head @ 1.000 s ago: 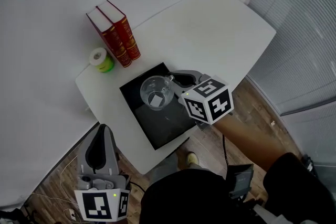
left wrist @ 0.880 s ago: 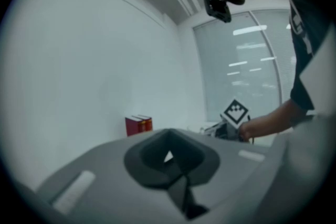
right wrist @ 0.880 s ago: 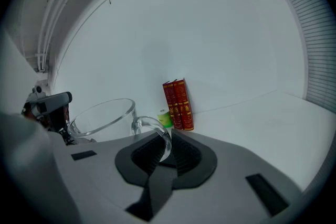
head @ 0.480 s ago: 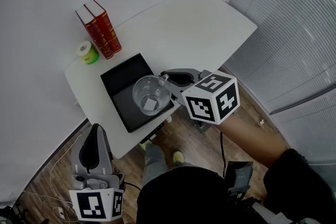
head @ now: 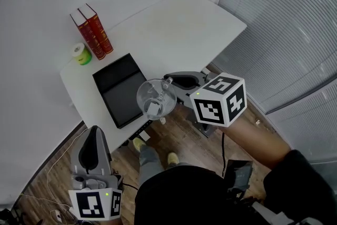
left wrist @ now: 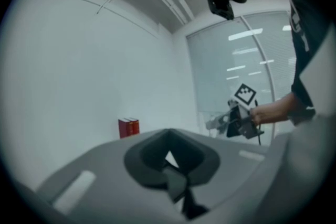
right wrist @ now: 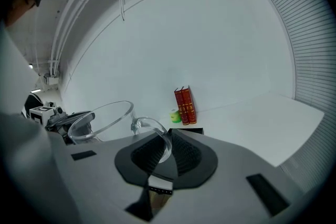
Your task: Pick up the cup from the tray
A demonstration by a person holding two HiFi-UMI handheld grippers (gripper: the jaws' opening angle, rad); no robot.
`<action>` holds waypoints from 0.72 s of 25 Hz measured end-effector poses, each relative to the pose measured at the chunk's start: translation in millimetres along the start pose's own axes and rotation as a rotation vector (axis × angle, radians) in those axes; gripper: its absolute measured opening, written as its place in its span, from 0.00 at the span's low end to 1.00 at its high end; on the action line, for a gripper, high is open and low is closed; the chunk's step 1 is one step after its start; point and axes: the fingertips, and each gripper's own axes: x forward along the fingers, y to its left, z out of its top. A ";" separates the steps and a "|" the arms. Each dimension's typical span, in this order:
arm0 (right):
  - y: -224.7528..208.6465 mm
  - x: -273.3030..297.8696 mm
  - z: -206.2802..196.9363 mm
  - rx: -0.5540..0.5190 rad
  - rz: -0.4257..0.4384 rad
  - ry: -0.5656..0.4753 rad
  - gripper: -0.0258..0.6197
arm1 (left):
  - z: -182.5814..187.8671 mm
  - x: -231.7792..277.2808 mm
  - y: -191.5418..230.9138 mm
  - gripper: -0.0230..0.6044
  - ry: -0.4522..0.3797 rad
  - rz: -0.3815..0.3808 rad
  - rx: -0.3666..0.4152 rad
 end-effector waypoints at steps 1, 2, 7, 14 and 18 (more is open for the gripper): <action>0.0 -1.7 0.3 0.001 -0.002 -0.002 0.11 | 0.5 0.4 -0.7 0.03 0.000 -0.003 0.000; -0.3 -3.1 0.5 -0.002 -0.006 -0.003 0.11 | 1.5 1.0 -1.4 0.03 -0.001 -0.007 0.001; 0.7 -5.7 -0.1 -0.009 -0.009 -0.003 0.11 | 5.6 2.3 -3.8 0.03 -0.006 -0.013 0.010; 2.5 0.1 4.9 -0.022 0.009 -0.018 0.12 | 6.4 2.3 -0.4 0.03 -0.017 0.005 0.016; 4.2 6.1 4.7 -0.025 0.022 -0.021 0.12 | 5.1 1.0 2.2 0.03 -0.018 0.018 0.019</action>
